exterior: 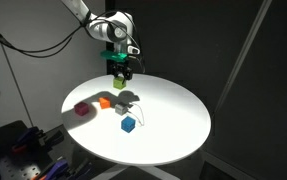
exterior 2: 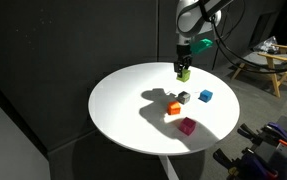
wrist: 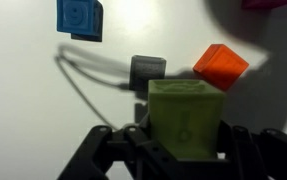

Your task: Move the green block from the gray one to the orange one

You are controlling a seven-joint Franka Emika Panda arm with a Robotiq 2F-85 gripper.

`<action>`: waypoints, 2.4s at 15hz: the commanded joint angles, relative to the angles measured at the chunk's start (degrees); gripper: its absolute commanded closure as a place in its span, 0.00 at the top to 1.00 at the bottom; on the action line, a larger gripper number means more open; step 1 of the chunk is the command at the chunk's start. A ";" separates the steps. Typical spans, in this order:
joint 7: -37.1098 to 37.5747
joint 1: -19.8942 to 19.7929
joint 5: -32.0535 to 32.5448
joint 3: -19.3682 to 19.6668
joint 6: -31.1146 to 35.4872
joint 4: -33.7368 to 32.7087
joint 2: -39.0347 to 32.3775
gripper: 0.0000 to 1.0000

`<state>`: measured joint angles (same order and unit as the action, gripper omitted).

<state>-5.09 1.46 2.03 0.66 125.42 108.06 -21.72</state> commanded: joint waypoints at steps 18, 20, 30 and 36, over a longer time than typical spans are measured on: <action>-20.82 1.66 11.78 -5.70 -5.28 1.97 -1.83 0.23; -19.81 1.55 10.84 -5.85 -4.96 1.76 -2.34 0.48; -20.12 1.51 10.87 -5.96 -4.30 2.05 -1.96 0.23; -21.64 1.09 9.70 -7.10 -1.25 2.92 -0.99 0.23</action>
<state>-25.03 3.33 12.70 -5.45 122.47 109.93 -24.05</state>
